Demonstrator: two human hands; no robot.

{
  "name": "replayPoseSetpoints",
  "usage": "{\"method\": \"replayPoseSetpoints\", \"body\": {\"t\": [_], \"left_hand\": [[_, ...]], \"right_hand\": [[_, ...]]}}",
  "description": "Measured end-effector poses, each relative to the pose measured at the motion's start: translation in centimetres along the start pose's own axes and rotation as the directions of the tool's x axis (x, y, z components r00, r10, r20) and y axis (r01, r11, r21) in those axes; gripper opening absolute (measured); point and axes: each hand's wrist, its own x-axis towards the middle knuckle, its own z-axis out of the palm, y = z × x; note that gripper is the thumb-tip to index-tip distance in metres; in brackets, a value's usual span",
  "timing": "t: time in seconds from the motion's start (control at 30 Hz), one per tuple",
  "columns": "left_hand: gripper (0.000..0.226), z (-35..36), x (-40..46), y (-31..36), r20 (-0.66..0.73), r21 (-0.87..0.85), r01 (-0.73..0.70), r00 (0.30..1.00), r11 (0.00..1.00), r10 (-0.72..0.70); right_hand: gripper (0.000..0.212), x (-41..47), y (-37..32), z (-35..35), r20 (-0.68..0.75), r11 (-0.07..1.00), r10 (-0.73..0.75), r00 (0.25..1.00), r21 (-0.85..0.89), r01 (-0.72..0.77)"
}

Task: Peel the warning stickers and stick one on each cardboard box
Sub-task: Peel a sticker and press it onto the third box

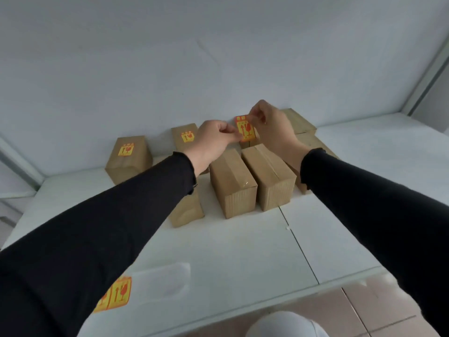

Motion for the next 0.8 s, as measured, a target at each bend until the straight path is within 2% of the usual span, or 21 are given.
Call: {"method": "replayPoseSetpoints", "body": {"t": [0.1, 0.33, 0.5, 0.8], "left_hand": [[0.004, 1.3, 4.3, 0.2, -0.003, -0.004, 0.009, 1.0, 1.0, -0.009], [0.005, 3.9, 11.5, -2.0, -0.011, 0.083, 0.066, 0.998, 0.994, -0.065], [0.004, 5.6, 14.0, -3.9, -0.007, 0.145, 0.091, 0.996, 0.985, -0.091], [0.011, 7.0, 15.1, -5.8, -0.063, 0.125, 0.067, 0.996, 0.99, -0.059]], "right_hand": [[0.008, 4.1, 1.7, -0.1, -0.013, 0.998, 0.055, 0.998, -0.038, -0.056], [0.009, 9.2, 6.0, 1.3, 0.016, 0.983, 0.119, 0.993, -0.146, -0.115], [0.008, 10.2, 8.9, 3.1, 0.024, 0.966, 0.174, 0.984, -0.198, -0.166], [0.008, 10.8, 10.4, 4.8, -0.019, 0.95, 0.148, 0.989, -0.276, -0.147]]}}
